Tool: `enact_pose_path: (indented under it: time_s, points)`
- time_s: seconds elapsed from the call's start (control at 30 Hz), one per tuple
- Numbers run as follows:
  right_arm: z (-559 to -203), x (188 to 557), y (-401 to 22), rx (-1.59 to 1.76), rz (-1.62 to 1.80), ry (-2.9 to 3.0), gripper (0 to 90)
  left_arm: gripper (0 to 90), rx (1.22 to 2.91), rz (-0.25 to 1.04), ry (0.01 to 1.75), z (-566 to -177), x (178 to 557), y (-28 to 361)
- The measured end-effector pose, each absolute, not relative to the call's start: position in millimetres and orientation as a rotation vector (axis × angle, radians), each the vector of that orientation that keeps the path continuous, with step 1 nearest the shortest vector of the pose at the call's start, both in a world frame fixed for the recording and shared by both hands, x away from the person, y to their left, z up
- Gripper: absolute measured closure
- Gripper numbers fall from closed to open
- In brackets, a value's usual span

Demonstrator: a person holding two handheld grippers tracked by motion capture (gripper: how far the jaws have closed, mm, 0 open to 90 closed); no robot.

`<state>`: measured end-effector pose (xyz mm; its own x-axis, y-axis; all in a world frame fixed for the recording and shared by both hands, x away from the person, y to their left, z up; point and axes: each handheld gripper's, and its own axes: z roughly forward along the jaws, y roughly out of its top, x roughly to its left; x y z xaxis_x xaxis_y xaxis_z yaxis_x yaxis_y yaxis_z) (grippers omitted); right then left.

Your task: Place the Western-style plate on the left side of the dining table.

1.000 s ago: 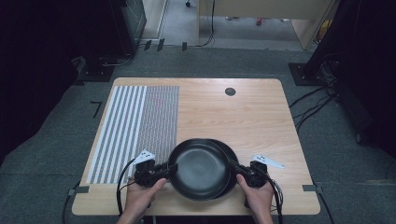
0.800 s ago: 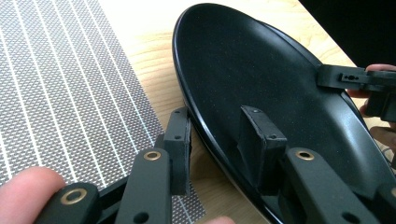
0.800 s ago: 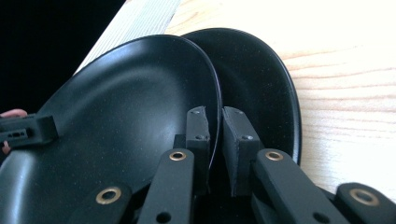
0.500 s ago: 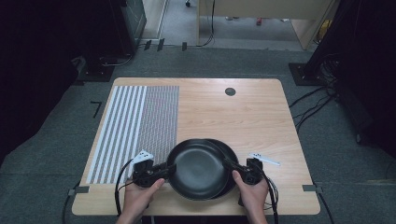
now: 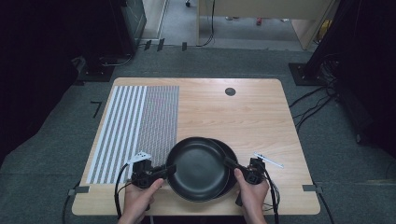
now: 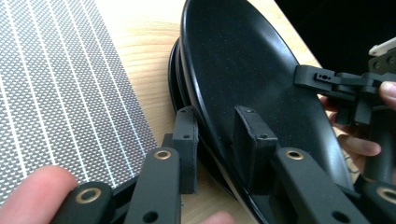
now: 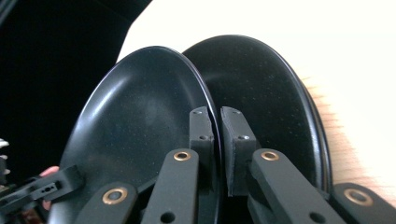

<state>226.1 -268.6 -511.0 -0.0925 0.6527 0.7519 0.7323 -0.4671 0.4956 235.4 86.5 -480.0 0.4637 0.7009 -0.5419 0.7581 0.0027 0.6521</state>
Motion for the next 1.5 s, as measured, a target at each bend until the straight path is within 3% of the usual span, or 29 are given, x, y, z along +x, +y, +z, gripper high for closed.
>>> enact_pose_path:
  time_s: [0.73,1.5]
  points:
    - [-490,241,-248,-2.005,-1.646,-1.631,83.5,77.4,1.602,-0.044,1.305,-460,243,108]
    - [-462,315,-184,-1.879,-1.606,-1.72,83.6,79.1,1.414,0.026,1.41,-444,276,171]
